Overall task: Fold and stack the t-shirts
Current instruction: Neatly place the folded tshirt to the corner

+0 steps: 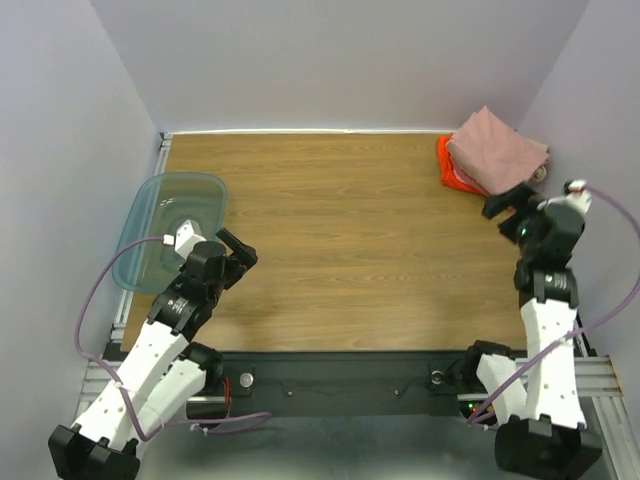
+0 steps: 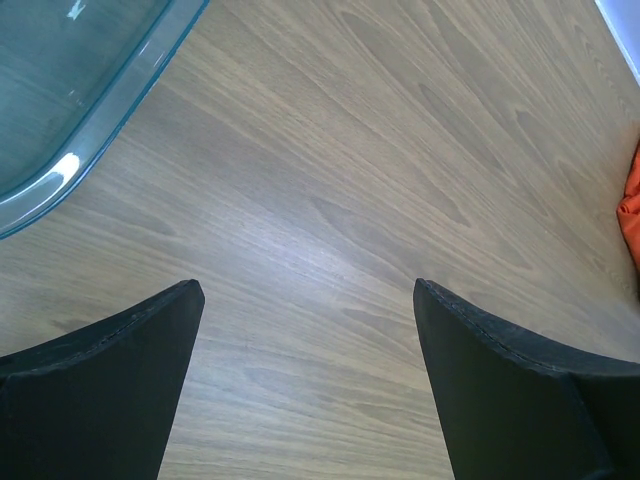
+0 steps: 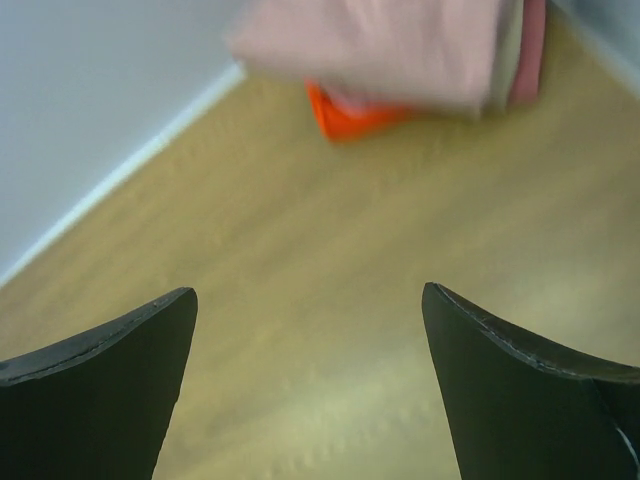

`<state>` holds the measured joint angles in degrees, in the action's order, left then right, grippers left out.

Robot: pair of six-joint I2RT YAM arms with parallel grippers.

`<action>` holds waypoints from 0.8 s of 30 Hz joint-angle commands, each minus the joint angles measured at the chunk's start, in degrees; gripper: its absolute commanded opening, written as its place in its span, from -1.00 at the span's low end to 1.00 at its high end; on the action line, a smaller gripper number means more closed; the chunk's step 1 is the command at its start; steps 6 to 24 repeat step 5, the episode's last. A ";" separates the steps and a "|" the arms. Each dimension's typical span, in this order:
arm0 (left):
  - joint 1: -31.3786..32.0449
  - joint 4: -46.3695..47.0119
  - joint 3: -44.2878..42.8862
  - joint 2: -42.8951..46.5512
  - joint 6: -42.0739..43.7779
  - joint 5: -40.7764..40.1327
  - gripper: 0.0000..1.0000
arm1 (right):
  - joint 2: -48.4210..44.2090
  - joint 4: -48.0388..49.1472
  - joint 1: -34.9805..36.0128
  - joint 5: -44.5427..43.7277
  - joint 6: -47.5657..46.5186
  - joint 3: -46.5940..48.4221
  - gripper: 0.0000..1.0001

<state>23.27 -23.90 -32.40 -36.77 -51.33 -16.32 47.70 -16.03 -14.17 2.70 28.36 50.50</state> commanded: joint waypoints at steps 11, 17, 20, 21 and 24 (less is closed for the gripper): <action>-0.06 -0.44 -2.05 1.27 0.97 -0.65 0.97 | -13.41 -6.11 0.11 3.98 5.30 -17.10 1.00; -0.06 -0.44 -2.05 1.27 0.97 -0.65 0.97 | -13.41 -6.11 0.11 3.98 5.30 -17.10 1.00; -0.06 -0.44 -2.05 1.27 0.97 -0.65 0.97 | -13.41 -6.11 0.11 3.98 5.30 -17.10 1.00; -0.06 -0.44 -2.05 1.27 0.97 -0.65 0.97 | -13.41 -6.11 0.11 3.98 5.30 -17.10 1.00; -0.06 -0.44 -2.05 1.27 0.97 -0.65 0.97 | -13.41 -6.11 0.11 3.98 5.30 -17.10 1.00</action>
